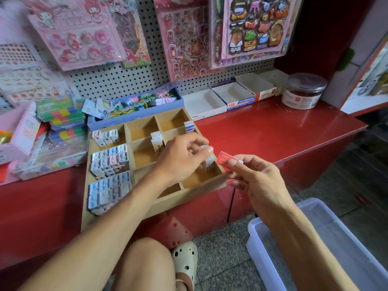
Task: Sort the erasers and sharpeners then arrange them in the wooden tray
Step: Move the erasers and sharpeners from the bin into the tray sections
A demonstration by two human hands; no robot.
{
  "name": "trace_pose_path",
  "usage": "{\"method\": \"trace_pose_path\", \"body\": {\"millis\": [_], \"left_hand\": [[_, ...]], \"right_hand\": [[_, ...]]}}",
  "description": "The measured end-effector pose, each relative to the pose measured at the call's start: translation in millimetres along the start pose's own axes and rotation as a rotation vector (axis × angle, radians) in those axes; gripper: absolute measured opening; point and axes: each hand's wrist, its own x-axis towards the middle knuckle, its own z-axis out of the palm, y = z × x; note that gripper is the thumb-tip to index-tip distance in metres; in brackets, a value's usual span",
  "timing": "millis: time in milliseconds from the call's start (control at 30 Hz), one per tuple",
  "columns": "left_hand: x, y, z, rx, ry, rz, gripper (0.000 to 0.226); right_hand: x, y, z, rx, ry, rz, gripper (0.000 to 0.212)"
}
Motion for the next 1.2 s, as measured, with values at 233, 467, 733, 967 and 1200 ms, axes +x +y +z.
{"method": "trace_pose_path", "body": {"millis": [233,467,733,967,1200], "left_hand": [[-23.0,13.0,-18.7,-0.318,-0.153,0.015,0.029],[-29.6,-0.1,-58.9,0.075,-0.055,0.025,0.019],[-24.5,-45.9,-59.6,0.559,0.018,0.022,0.014],[-18.8,-55.8,-38.5,0.605,0.096,0.100,0.019],[-19.2,-60.3,-35.6,0.629,0.124,0.100,0.020]], "right_hand": [[-13.6,1.8,26.7,-0.019,-0.104,-0.016,0.020],[-23.8,0.1,21.8,-0.294,0.015,-0.058,0.013],[-32.6,-3.8,-20.3,-0.295,0.231,-0.061,0.011],[-39.3,0.6,-45.3,-0.258,0.302,-0.063,0.010],[-38.9,1.5,-53.5,-0.253,0.343,-0.070,0.013]]}}
